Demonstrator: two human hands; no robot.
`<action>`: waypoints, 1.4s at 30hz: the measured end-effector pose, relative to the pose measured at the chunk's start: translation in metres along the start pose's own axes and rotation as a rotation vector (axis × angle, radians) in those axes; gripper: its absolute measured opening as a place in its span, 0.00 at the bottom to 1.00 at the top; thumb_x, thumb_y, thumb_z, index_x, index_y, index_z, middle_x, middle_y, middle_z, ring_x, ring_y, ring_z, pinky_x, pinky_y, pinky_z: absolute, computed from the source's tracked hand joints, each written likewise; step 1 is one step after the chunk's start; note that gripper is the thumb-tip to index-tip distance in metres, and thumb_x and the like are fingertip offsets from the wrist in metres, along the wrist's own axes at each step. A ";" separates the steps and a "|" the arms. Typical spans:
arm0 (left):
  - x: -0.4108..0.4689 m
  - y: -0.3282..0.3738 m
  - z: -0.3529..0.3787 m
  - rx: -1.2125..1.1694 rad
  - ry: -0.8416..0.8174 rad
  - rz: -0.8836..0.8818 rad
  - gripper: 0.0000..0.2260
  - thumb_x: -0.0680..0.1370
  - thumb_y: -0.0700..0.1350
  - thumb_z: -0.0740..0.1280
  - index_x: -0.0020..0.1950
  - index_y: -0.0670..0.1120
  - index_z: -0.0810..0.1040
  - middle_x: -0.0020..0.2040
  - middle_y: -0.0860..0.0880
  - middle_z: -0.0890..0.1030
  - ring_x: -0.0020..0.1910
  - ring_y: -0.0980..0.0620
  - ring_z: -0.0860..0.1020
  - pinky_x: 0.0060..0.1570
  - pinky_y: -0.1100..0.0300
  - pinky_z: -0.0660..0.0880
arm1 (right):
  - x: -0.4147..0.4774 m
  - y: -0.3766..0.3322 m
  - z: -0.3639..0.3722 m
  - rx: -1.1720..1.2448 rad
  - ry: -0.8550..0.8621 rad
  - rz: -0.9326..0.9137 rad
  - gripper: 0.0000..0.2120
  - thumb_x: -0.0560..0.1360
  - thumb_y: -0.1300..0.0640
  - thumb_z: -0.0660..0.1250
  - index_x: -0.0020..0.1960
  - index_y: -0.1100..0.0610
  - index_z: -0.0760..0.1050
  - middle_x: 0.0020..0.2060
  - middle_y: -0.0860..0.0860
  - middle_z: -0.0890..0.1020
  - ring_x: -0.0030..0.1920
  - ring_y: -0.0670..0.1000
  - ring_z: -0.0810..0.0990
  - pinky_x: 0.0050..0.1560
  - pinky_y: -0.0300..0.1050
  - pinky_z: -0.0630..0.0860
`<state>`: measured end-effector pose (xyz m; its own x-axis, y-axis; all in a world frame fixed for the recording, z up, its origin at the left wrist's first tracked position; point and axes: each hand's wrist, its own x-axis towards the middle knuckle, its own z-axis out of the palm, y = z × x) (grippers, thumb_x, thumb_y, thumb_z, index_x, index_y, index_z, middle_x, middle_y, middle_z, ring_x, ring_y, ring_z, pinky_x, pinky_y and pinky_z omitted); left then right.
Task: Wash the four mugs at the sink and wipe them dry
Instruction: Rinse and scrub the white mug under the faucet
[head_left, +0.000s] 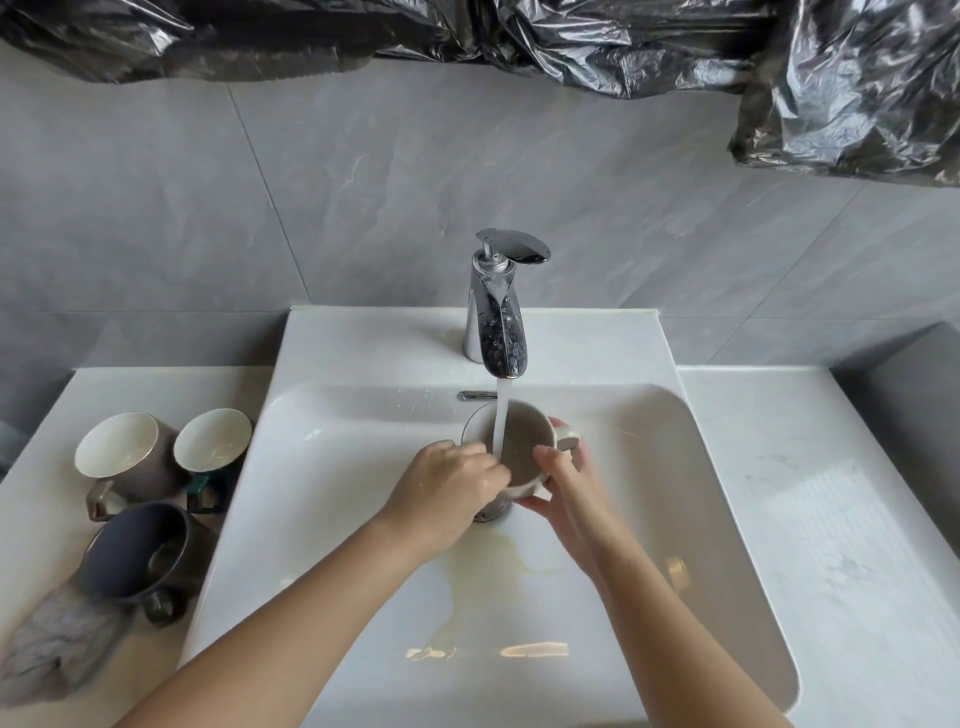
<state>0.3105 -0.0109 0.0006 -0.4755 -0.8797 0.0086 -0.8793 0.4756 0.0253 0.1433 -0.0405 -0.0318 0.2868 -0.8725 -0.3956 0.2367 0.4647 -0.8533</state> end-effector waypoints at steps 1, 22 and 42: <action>0.000 0.000 0.002 0.006 -0.013 0.001 0.17 0.52 0.36 0.76 0.28 0.51 0.72 0.26 0.53 0.72 0.29 0.52 0.75 0.29 0.64 0.63 | 0.000 -0.002 0.001 -0.046 0.003 -0.003 0.25 0.68 0.55 0.68 0.64 0.56 0.69 0.51 0.54 0.78 0.51 0.52 0.80 0.50 0.55 0.82; 0.010 -0.002 0.004 0.217 -0.164 0.027 0.21 0.75 0.37 0.62 0.65 0.51 0.75 0.53 0.50 0.82 0.61 0.50 0.74 0.67 0.33 0.28 | 0.001 -0.009 0.000 -0.331 -0.085 -0.012 0.36 0.62 0.41 0.68 0.69 0.47 0.72 0.60 0.54 0.81 0.56 0.49 0.83 0.48 0.51 0.83; 0.004 -0.004 0.020 0.140 0.230 -0.002 0.07 0.67 0.38 0.72 0.38 0.50 0.80 0.29 0.54 0.73 0.33 0.52 0.75 0.68 0.38 0.64 | 0.000 0.006 0.008 -0.004 -0.004 -0.012 0.39 0.63 0.47 0.73 0.72 0.49 0.65 0.57 0.59 0.80 0.53 0.53 0.82 0.44 0.47 0.81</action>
<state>0.3118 -0.0164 -0.0192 -0.4695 -0.8507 0.2364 -0.8829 0.4558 -0.1131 0.1522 -0.0365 -0.0345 0.2876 -0.8774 -0.3841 0.2361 0.4536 -0.8594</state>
